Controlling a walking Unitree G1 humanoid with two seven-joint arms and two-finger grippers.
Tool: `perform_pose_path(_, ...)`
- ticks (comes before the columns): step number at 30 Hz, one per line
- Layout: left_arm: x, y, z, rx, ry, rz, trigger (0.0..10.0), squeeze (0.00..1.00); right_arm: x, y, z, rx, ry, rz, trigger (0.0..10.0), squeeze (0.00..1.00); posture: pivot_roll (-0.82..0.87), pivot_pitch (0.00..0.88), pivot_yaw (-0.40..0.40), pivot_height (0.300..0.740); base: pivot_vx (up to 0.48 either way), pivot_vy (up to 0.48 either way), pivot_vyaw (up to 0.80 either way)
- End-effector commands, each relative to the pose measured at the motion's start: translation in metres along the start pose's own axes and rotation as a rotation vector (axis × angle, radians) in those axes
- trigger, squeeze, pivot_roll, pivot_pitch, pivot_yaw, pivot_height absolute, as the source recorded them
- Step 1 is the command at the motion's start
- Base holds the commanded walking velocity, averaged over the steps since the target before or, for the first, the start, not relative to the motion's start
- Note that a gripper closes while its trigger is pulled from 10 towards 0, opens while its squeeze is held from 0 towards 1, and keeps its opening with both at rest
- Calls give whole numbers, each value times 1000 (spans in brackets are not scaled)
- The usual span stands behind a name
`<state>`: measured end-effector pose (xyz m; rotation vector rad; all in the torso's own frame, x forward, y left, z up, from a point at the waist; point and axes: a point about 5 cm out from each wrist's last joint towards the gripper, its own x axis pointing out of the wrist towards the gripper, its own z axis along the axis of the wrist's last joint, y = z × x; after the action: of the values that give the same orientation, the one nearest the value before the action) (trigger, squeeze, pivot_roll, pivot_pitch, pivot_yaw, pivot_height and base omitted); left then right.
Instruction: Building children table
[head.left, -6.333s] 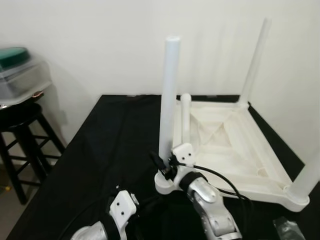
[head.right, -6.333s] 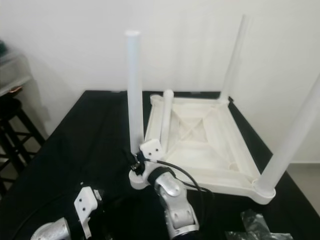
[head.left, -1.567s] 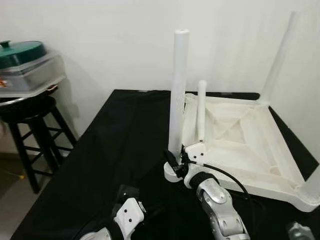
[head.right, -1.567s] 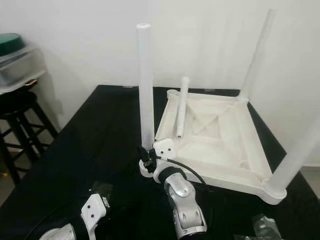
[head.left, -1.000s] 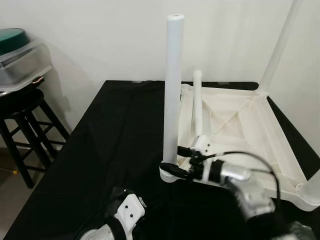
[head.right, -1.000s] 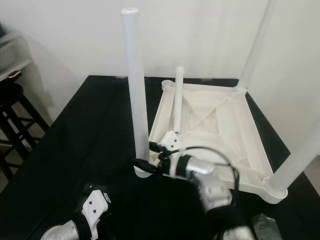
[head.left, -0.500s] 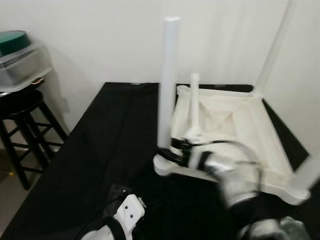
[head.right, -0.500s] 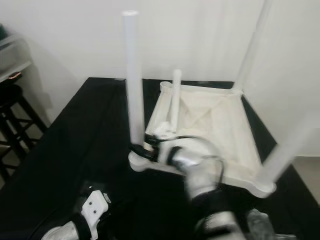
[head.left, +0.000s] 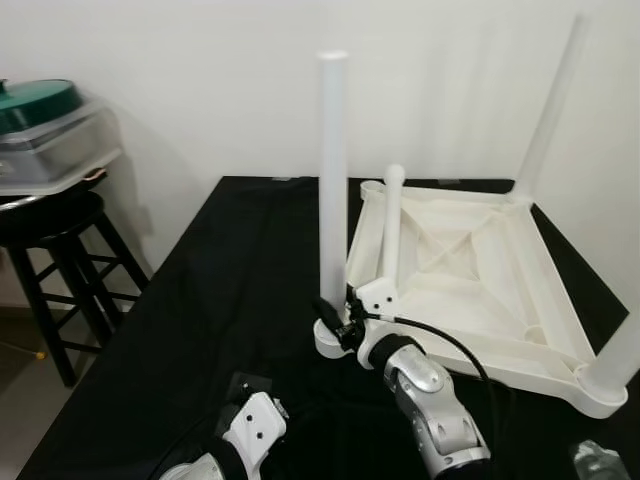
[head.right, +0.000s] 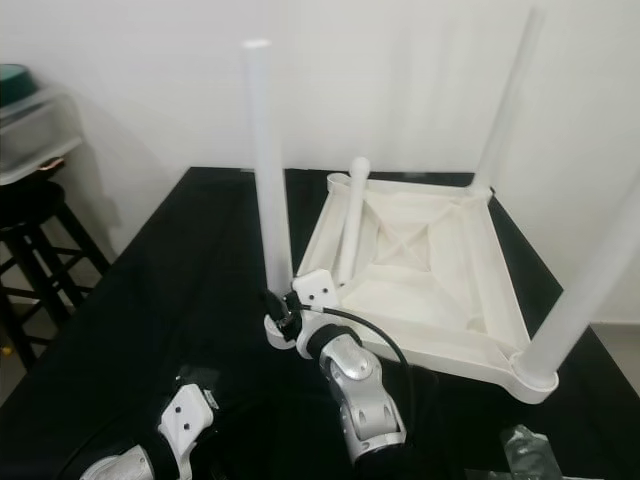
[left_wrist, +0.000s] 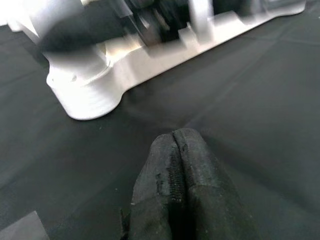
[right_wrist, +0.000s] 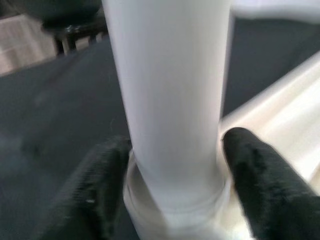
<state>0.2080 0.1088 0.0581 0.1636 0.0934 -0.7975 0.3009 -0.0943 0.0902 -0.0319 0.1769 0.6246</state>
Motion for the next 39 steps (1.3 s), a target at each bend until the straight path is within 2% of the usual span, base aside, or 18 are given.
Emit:
perform_pose_path(1, -1, 0, -4, 2, 28, 1, 10000, 0, 4, 5, 9, 16, -25, 69, 10000, 1000, -40, 0, 16, 740, 0, 0, 0)
perform_pose_path(4, 0, 0, -4, 1, 27, 2, 10000, 0, 5, 0, 27, -9, -65, 175, 10000, 1000, -42, 0, 18, 740, 0, 0, 0)
perform_pose_path(5, 0, 0, -4, 3, 27, 1, 10000, 0, 5, -2, 35, -41, -73, 265, 10000, 1000, -42, 0, 19, 740, 0, 0, 0)
perform_pose_path(6, 1, 1, -3, 5, 27, -1, 10000, 0, 5, -5, 43, -38, -69, 356, 10000, 0, -39, 0, 19, 740, 0, 0, 0)
perform_pose_path(9, 2, 1, -3, 6, 27, -3, 10000, 0, 3, -9, 53, -81, -72, 467, 10000, 0, -34, 0, 20, 740, 0, 0, 0)
perform_pose_path(10, 3, 1, -3, 8, 26, -5, 10000, 0, 0, -16, 65, -138, -53, 632, 10000, 0, -33, 0, 21, 740, 0, 0, 0)
perform_pose_path(14, 4, 0, -2, 8, 24, -6, 10000, 0, 0, -26, 74, -176, -44, 712, 10000, 0, -26, 0, 21, 740, 0, 0, 0)
perform_pose_path(18, 5, 0, -2, 10, 25, -7, 10000, 0, 0, -34, 83, -140, -36, 799, 10000, 0, -20, 0, 20, 740, 0, 0, 0)
perform_pose_path(19, 4, -1, -2, 10, 24, -7, 10000, 0, 1, -36, 83, -122, -27, 809, 2549, 0, -15, 0, 18, 740, 0, 0, 0)
perform_pose_path(20, 4, -1, -1, 10, 24, -7, 10000, 0, 1, -37, 83, -102, -24, 824, 0, 0, -14, 0, 19, 740, 0, 0, 0)
perform_pose_path(28, 2, -1, -1, 11, 25, -7, 10000, 0, -5, -37, 71, -71, -28, 832, 0, 0, -19, 0, 25, 740, 0, 0, 0)
perform_pose_path(32, 0, -1, -1, 11, 26, -6, 10000, 0, -13, -35, 49, -88, -30, 682, 0, 0, -22, 0, 13, 740, 0, 0, 0)
perform_pose_path(33, -1, -2, -1, 11, 27, -5, 10000, 0, -14, -31, 39, -69, -25, 578, 0, 0, -21, 0, 9, 740, 0, 0, 0)
perform_pose_path(34, -1, -2, -1, 11, 27, -5, 10000, 0, -14, -31, 39, -69, -25, 578, 0, 0, -21, 0, 9, 740, 0, 0, 0)
perform_pose_path(36, -4, 0, -1, 8, 27, 1, 10000, 0, -3, -22, 8, 17, 30, -63, 0, 0, -32, 0, 16, 740, 0, 0, 0)
perform_pose_path(37, -4, 0, -1, 8, 28, 2, 10000, 0, -10, -11, -10, 33, 93, -213, 0, 0, -32, 0, 16, 740, 0, 0, 0)
perform_pose_path(38, -4, 0, -1, 8, 28, 2, 10000, 0, -10, -11, -10, 33, 93, -213, 0, 0, -32, 0, 16, 740, 0, 0, 0)
perform_pose_path(39, -4, 1, -1, 12, 32, -4, 10000, 0, -15, 9, -26, 53, 134, -208, 0, 0, -45, 0, 35, 740, 0, 0, 0)
